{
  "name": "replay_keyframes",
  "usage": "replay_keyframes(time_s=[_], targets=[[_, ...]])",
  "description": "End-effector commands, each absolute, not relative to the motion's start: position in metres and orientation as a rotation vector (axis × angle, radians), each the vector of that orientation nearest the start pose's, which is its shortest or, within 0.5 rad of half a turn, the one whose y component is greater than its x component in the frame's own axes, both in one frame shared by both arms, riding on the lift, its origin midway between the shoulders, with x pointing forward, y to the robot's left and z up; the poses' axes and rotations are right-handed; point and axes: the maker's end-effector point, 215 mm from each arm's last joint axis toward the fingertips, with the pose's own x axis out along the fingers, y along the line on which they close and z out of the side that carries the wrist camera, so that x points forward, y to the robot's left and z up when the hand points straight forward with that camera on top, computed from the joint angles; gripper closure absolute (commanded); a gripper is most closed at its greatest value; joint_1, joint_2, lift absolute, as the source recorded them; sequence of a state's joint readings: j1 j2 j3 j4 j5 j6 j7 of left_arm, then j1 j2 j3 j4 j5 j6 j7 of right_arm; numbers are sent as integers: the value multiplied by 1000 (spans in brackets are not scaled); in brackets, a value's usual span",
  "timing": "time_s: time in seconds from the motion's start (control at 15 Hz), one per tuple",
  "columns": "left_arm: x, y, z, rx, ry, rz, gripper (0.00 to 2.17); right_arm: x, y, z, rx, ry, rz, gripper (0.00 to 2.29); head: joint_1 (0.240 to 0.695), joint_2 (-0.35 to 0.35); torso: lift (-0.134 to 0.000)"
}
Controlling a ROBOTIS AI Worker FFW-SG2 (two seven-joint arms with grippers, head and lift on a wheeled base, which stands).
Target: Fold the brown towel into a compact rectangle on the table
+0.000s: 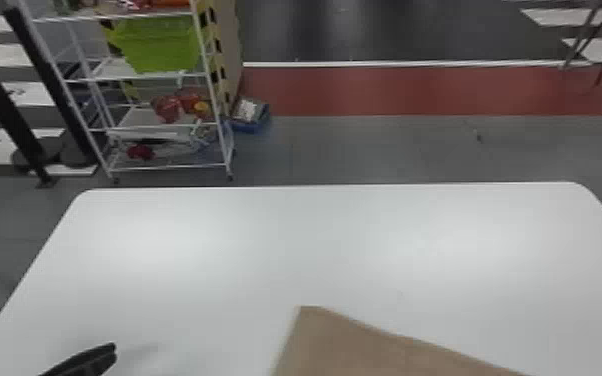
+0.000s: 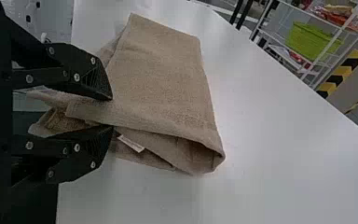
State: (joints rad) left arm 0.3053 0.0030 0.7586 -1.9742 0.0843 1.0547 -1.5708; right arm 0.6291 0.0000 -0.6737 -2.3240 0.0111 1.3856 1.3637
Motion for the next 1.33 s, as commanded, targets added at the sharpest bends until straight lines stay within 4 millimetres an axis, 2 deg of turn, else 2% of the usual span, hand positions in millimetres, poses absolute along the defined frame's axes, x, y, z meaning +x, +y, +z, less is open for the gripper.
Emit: replay_keyframes(time_s=[0.0, 0.4, 0.53, 0.67, 0.8, 1.0, 1.27], targets=[[305, 308, -385, -777, 478, -748, 63, 195, -286, -433, 762, 926, 485, 1028, 695, 50, -122], [305, 308, -384, -774, 477, -748, 63, 191, -283, -427, 822, 928, 480, 1028, 695, 64, -122], [305, 308, -384, -773, 476, -749, 63, 183, -276, -415, 844, 916, 508, 1028, 695, 65, -122], [305, 306, -384, -775, 478, -753, 63, 184, -280, -411, 837, 904, 502, 1025, 695, 80, -122], [306, 305, -384, -769, 477, -758, 63, 187, -285, -416, 830, 903, 492, 1028, 695, 77, -122], [306, 304, -384, -770, 477, -760, 63, 210, -313, -421, 811, 867, 422, 1028, 695, 44, -122], [306, 304, -384, -768, 478, -761, 63, 242, -334, -424, 784, 833, 362, 1028, 695, -28, -122]])
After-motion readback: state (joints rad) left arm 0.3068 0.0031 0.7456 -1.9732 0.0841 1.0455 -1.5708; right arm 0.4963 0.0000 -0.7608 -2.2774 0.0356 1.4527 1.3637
